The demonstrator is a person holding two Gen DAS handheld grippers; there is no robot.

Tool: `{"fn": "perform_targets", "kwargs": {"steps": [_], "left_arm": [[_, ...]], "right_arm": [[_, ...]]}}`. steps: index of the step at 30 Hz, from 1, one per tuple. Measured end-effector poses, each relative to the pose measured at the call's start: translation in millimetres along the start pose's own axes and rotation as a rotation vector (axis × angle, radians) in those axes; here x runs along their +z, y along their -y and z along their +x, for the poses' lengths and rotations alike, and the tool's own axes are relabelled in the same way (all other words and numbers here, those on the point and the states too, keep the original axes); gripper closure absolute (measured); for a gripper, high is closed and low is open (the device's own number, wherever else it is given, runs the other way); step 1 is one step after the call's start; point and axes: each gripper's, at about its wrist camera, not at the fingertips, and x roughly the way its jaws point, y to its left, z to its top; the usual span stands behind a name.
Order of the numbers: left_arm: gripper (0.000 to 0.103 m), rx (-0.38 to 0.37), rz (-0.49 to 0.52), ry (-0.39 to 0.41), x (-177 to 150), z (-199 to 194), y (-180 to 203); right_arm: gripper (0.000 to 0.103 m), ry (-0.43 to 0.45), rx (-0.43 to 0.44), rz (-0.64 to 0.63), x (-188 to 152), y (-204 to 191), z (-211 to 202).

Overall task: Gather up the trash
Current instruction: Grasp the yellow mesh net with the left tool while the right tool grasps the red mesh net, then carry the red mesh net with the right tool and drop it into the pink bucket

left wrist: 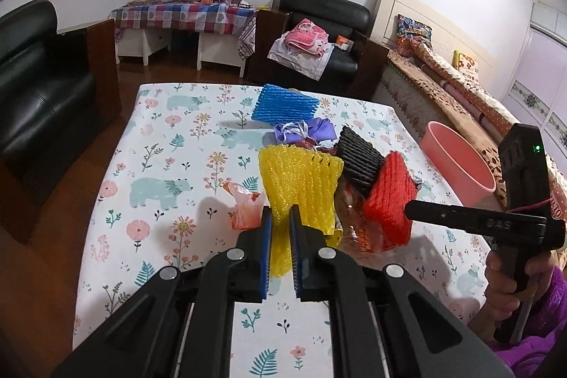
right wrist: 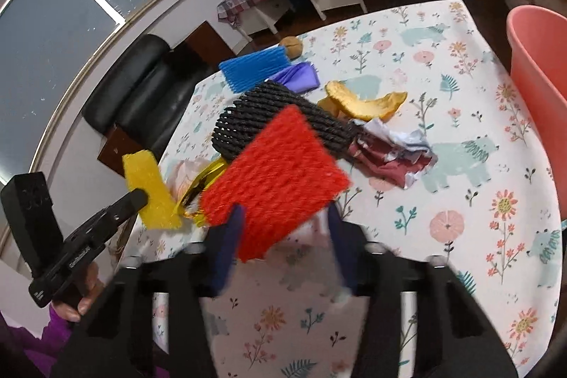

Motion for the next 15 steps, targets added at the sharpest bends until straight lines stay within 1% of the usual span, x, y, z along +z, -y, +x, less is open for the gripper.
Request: {"fn": "perform_targets", "kwargs": {"steps": [2, 4, 5, 9, 12, 15], "left_arm": [[0.094, -0.001, 0.001, 0.004, -0.1, -1.6, -0.3], [0.094, 0.001, 0.005, 0.007, 1.6, -1.7, 0.3], [0.094, 0.001, 0.005, 0.007, 2.3, -1.6, 1.0], [0.094, -0.004, 0.012, 0.013, 5.6, -4.3, 5.4], [0.094, 0.001, 0.026, 0.029, 9.8, -8.5, 9.0], [0.094, -0.001, 0.027, 0.046, 13.8, -13.1, 10.3]], "right_arm": [[0.083, 0.008, -0.010, -0.012, 0.2, -0.4, 0.0], [0.094, 0.006, -0.005, -0.018, 2.3, 1.3, 0.6], [0.102, 0.009, -0.007, -0.021, 2.7, 1.8, 0.3], [0.103, 0.051, -0.020, -0.037, 5.9, 2.3, -10.6], [0.103, 0.083, -0.022, -0.025, 7.9, 6.3, -22.9], [0.102, 0.091, -0.038, 0.005, 12.4, 8.7, -27.3]]}}
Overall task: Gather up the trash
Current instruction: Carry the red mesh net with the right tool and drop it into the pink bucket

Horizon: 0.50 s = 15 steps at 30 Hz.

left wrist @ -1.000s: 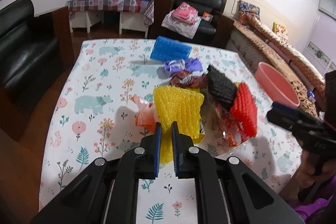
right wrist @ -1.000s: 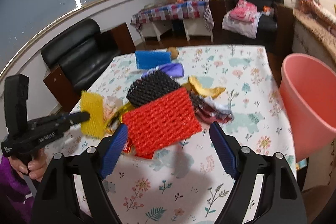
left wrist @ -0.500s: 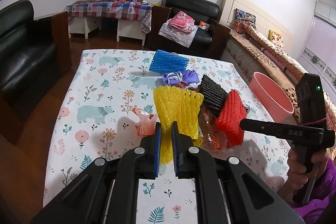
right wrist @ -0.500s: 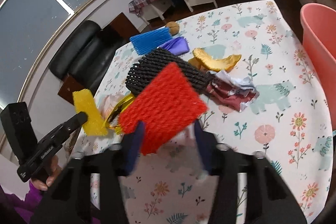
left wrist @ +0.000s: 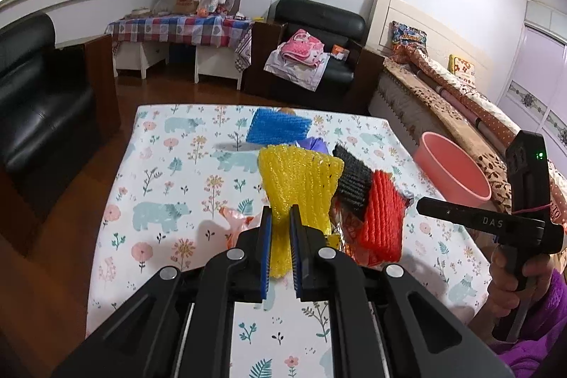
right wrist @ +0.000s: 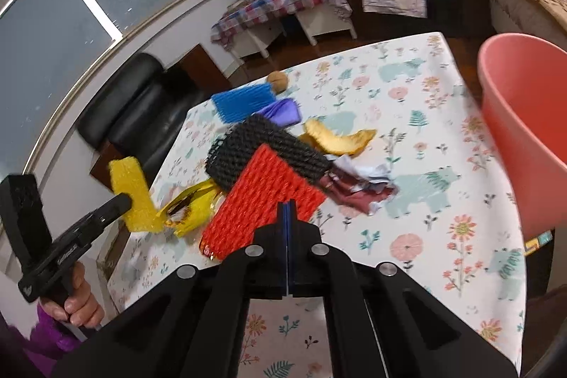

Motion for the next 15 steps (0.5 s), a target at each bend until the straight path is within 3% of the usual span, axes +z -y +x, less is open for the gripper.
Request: {"fn": "perform_targets", "kwargs": {"steps": [1, 2, 4, 11, 15], "left_arm": [[0.094, -0.001, 0.000, 0.007, 1.6, -1.7, 0.3], [0.094, -0.004, -0.002, 0.012, 3.1, -3.1, 0.3], [0.094, -0.012, -0.003, 0.025, 6.0, -5.8, 0.3], [0.094, -0.040, -0.010, 0.071, 11.7, -17.0, -0.3], [0.094, -0.049, -0.030, 0.062, 7.6, -15.6, -5.6]], "right_arm": [[0.097, -0.014, 0.000, 0.001, 0.9, -1.3, 0.5], [0.079, -0.025, -0.007, -0.002, 0.9, -3.2, 1.3], [0.058, -0.028, -0.015, -0.016, 2.2, -10.2, 3.9], [0.055, -0.059, -0.055, -0.072, 8.0, -48.4, 26.9], [0.055, -0.077, -0.218, -0.126, 5.2, -63.6, 49.9]]}}
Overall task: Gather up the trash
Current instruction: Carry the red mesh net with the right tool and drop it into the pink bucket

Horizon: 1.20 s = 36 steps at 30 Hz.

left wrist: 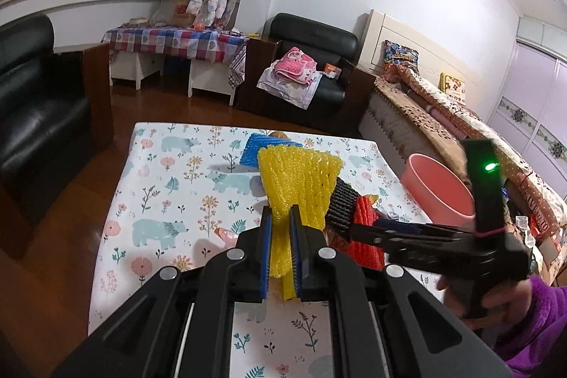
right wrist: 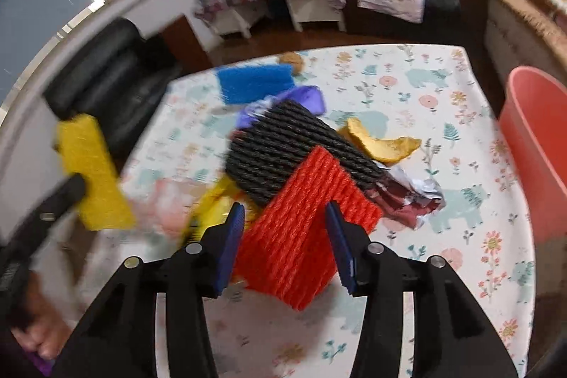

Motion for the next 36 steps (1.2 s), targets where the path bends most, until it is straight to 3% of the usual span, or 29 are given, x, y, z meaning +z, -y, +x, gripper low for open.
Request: {"fn": "perform_targets", "kwargs": {"steps": [2, 7, 8, 11, 15, 24, 36], "left_arm": [[0.094, -0.001, -0.005, -0.001, -1.7, -0.3, -1.3], [0.094, -0.014, -0.013, -0.015, -2.9, 5.2, -3.4], [0.094, -0.018, -0.013, -0.016, -2.6, 6.6, -2.9], [0.094, -0.031, -0.011, -0.025, -1.9, 12.7, 0.3], [0.094, -0.045, 0.015, -0.042, 0.0, 22.5, 9.7], [0.094, -0.115, 0.050, -0.052, 19.7, 41.9, 50.8], [0.094, -0.244, 0.138, -0.070, 54.2, 103.6, 159.3]], "right_arm": [[0.055, -0.014, -0.076, -0.022, -3.7, 0.0, 7.2], [0.056, -0.015, -0.086, 0.027, -12.5, 35.9, -1.0], [0.066, -0.009, -0.089, 0.041, -14.3, 44.4, -4.3], [0.077, -0.019, -0.065, 0.083, -19.2, 63.2, -10.0], [0.081, 0.007, -0.021, 0.115, -24.3, 78.3, -21.2], [0.081, 0.182, 0.021, 0.114, -15.2, 98.0, -69.6], [0.081, 0.390, -0.150, 0.268, -7.5, 190.8, -118.9]]}}
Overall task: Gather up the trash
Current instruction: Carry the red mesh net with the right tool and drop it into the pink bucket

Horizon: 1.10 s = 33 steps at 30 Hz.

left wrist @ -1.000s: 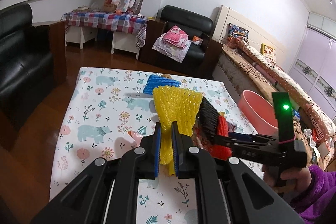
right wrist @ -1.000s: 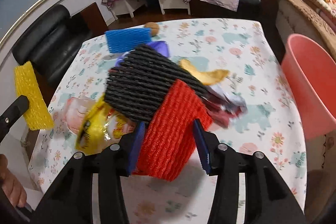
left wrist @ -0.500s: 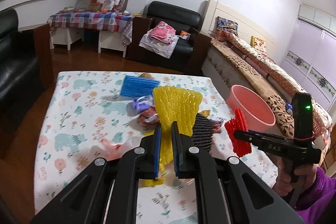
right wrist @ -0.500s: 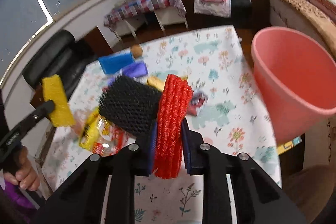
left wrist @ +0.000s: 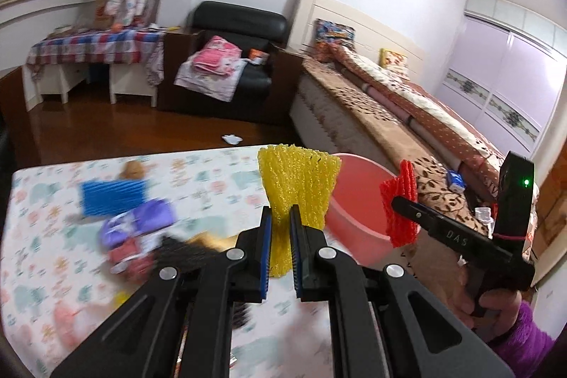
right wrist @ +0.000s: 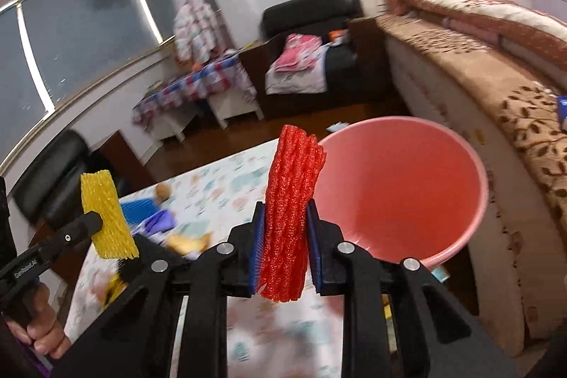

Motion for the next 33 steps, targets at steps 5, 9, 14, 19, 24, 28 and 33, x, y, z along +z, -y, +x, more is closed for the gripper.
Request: {"fn": "perform_targets", "kwargs": {"steps": [5, 9, 14, 19, 24, 28, 33], "left_arm": [[0.094, -0.058, 0.041, -0.028, 16.3, 47.4, 42.2], [0.094, -0.085, 0.073, -0.066, 24.4, 88.6, 73.0], [0.094, -0.098, 0.108, -0.123, 24.2, 131.1, 95.3], [0.076, -0.099, 0.131, -0.147, 21.9, 156.4, 102.2], [0.054, -0.105, 0.118, -0.152, 23.6, 167.0, 95.9], [0.052, -0.097, 0.122, -0.148, 25.4, 168.1, 92.0], [0.052, -0.090, 0.109, -0.154, 26.3, 166.6, 84.3]], "right_arm": [[0.081, 0.014, -0.046, 0.036, 5.9, 30.3, 5.2], [0.081, 0.008, -0.076, 0.056, 7.7, 51.1, 12.4], [0.081, -0.015, -0.086, 0.095, 9.4, 69.7, 26.1], [0.074, -0.039, -0.086, 0.103, 9.6, 77.9, 35.3], [0.064, -0.046, -0.097, 0.070, 14.6, 75.7, 44.2], [0.062, -0.062, -0.106, 0.052, 15.5, 71.7, 51.3], [0.056, -0.091, -0.128, 0.064, 13.9, 73.3, 56.9]]}}
